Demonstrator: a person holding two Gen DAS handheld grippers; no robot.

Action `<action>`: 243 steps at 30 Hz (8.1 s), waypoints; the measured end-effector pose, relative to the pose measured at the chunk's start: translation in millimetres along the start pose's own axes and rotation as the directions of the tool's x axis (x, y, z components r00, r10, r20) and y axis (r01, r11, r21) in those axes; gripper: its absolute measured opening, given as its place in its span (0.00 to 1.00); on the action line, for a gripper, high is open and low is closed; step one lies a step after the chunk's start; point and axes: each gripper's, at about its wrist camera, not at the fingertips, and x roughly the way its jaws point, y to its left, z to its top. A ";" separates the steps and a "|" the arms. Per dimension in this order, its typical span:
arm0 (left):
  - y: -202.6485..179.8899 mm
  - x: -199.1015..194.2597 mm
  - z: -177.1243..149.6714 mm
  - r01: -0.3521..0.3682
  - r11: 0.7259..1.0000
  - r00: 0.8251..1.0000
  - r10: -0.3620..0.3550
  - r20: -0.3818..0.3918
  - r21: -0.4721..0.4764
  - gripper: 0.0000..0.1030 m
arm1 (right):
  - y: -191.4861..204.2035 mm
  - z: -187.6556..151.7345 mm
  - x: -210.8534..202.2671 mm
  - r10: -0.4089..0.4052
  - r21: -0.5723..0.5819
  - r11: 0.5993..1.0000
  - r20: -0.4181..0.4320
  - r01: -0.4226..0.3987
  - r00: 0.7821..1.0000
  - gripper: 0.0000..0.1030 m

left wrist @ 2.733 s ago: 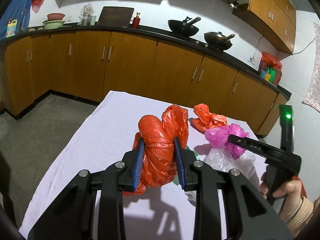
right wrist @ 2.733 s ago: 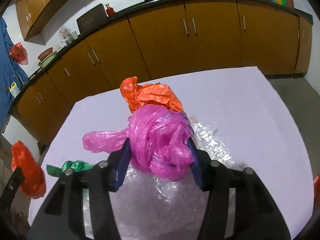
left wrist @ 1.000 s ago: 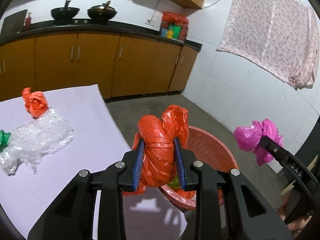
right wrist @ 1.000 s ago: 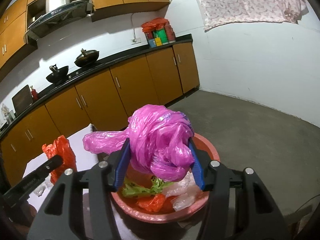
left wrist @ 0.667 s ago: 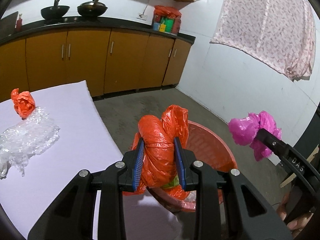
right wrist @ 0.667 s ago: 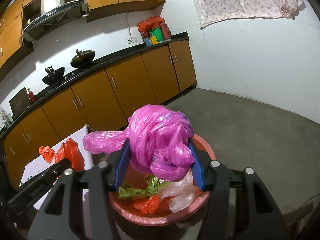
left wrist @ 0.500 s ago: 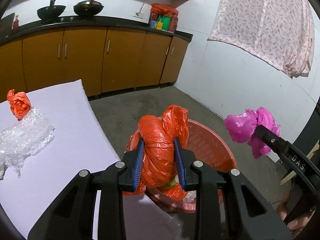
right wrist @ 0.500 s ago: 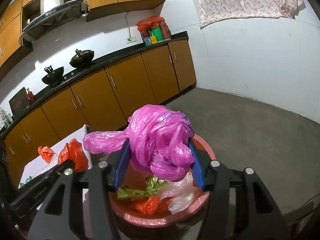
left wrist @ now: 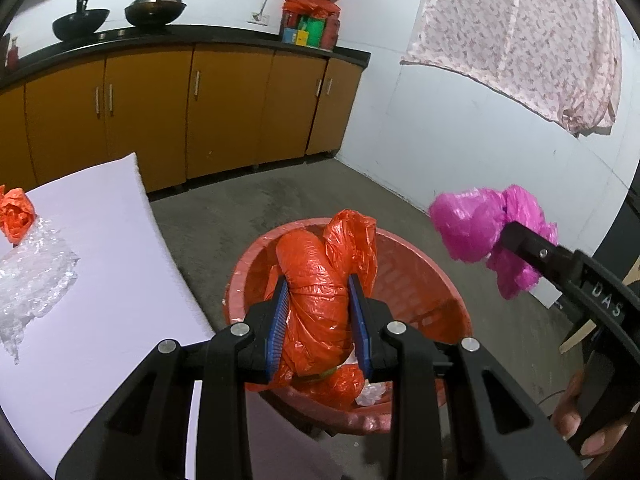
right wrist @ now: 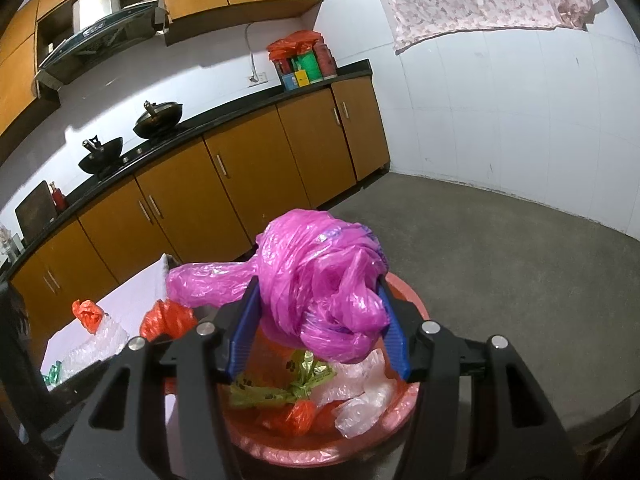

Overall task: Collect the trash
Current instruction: 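Carry the red and pink bags to the wastebasket and release them from both grippers, then grasp the green bag on the table with the left gripper and lift it, then grasp the clear bubble wrap with the right gripper while the left gripper holds the green bag, then carry the green bag and bubble wrap to the wastebasket and open both grippers, then move the open left gripper toward the small clear bag on the table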

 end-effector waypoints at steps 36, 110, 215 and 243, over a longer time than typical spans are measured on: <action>90.3 -38.2 -24.3 -0.203 0.974 0.979 0.203 -0.008 -0.097 0.57 | 35.3 -15.5 15.1 0.084 -0.016 0.996 -0.066 -0.085 0.994 0.72; 377.9 -194.5 -75.8 -0.586 0.715 0.788 0.612 -0.063 -0.381 0.32 | 364.0 -148.9 106.6 0.321 -0.258 0.819 -0.535 -0.513 0.781 0.16; 51.6 27.8 -6.1 -0.098 0.994 0.988 0.091 -0.123 -0.054 0.49 | 0.6 -39.2 19.8 0.019 -0.125 0.991 -0.162 -0.040 0.987 0.46; 276.2 -121.7 -55.3 -0.624 0.725 0.771 0.633 -0.077 -0.290 0.79 | 150.7 -77.7 22.2 0.212 -0.263 0.925 -0.243 -0.274 0.947 0.62</action>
